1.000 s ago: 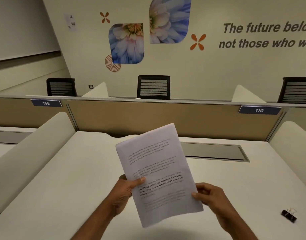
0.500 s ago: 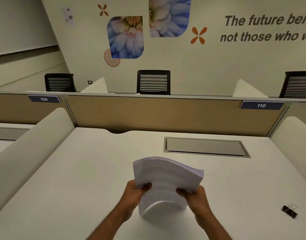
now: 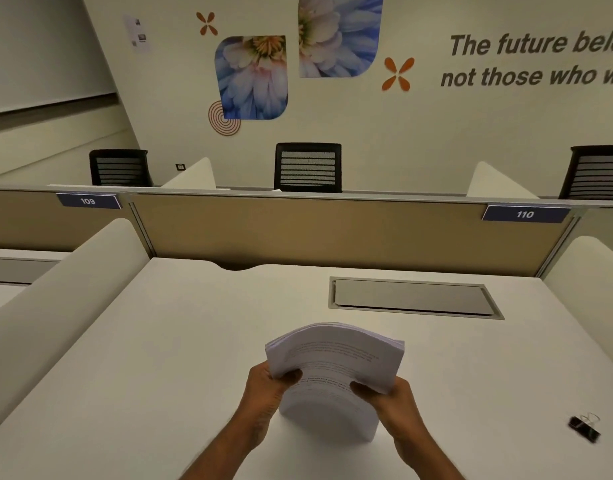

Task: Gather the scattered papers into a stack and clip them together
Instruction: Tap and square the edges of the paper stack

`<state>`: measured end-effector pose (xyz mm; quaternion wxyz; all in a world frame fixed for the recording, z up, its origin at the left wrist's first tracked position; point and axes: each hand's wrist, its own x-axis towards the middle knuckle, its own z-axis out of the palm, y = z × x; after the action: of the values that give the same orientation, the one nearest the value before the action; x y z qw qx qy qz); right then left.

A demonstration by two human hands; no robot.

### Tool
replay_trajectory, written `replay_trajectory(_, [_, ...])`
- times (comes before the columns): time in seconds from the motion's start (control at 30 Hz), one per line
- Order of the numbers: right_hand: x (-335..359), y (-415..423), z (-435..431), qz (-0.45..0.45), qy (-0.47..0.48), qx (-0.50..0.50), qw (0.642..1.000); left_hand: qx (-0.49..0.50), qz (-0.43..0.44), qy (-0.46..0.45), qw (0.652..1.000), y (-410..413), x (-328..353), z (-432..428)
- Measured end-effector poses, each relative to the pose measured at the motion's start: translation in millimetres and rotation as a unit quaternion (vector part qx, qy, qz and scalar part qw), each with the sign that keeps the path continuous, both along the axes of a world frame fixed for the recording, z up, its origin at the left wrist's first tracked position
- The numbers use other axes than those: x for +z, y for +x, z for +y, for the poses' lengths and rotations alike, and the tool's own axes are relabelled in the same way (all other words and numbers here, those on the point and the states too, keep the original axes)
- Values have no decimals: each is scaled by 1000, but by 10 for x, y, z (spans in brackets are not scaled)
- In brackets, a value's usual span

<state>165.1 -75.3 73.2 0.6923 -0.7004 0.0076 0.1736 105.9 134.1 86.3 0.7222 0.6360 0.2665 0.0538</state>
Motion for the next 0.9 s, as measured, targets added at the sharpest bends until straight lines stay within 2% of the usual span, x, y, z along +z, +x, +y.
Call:
replay_trajectory(0.33, [14, 25, 50, -22, 3, -6, 1000, -10, 1, 0, 1000, 60, 21, 8])
replay_trajectory(0.67, [1, -2, 44, -3, -12, -4, 1000, -35, 23, 4, 999, 52, -54, -29])
replay_trajectory(0.8, [103, 0, -9, -17, -24, 14, 999, -64, 24, 24, 997, 25, 67, 15])
replay_trajectory(0.9, [267, 3, -78, -8, 7, 25, 1000, -108, -10, 34, 994, 16, 290, 73])
